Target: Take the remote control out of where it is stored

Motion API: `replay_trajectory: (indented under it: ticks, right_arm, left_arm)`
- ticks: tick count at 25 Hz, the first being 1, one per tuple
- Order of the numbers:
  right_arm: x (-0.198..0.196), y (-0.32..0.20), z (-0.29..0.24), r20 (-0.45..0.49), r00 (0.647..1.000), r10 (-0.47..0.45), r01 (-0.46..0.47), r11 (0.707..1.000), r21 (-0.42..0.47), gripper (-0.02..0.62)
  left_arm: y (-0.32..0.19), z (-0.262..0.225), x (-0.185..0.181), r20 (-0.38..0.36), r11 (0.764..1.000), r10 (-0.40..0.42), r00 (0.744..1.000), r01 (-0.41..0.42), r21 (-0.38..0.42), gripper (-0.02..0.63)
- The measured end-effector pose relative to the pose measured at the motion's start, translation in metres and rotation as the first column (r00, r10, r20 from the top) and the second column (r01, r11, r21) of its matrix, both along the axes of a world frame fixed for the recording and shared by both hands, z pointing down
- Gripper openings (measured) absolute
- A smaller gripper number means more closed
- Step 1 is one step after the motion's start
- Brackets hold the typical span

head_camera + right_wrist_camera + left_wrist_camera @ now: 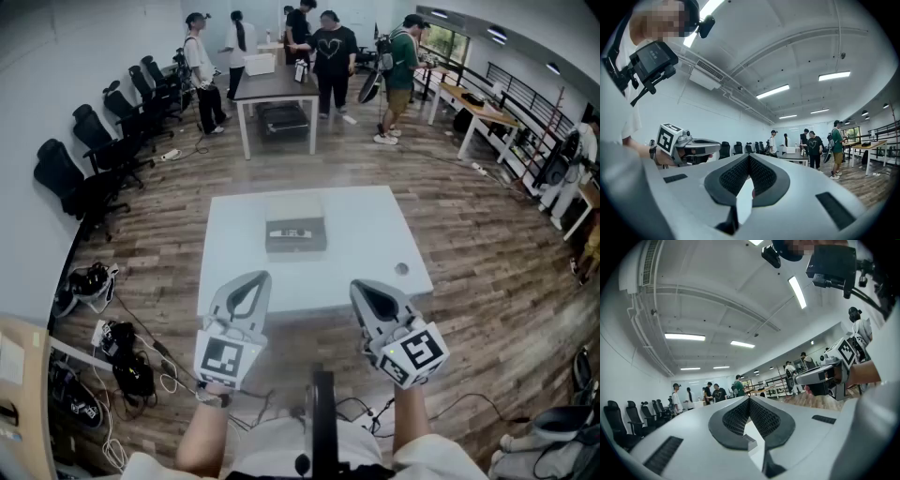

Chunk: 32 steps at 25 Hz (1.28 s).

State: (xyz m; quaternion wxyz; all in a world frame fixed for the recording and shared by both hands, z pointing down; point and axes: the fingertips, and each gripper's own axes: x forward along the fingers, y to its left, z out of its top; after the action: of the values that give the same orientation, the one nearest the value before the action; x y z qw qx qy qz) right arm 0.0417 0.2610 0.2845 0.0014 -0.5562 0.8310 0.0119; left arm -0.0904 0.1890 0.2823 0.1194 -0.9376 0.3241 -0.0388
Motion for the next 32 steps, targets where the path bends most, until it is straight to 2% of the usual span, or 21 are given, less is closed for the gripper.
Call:
replay_trajectory:
  ticks: [9, 19, 26, 32]
  right_arm:
    - [-0.011, 0.008, -0.014, 0.037, 0.999, -0.021, 0.020, 0.999, 0.036, -0.002]
    - [-0.008, 0.022, -0.009, 0.014, 0.995, -0.098, 0.098, 0.995, -0.007, -0.002]
    - [0.006, 0.028, 0.002, 0.062, 0.988, -0.143, 0.144, 0.989, -0.023, -0.002]
    - [0.014, 0.013, 0.009, 0.108, 0.981, -0.162, 0.166, 0.986, -0.028, -0.002]
  left_arm:
    - [0.005, -0.005, -0.005, -0.001, 1.000, 0.001, 1.000, -0.001, -0.003, -0.012]
    - [0.023, 0.005, 0.011, -0.005, 0.999, -0.008, 1.000, 0.008, -0.040, -0.012]
    - [0.034, 0.014, 0.019, -0.017, 0.997, -0.038, 0.999, 0.036, -0.062, -0.012]
    - [0.019, 0.021, 0.026, -0.010, 0.996, -0.044, 0.999, 0.043, -0.078, -0.012]
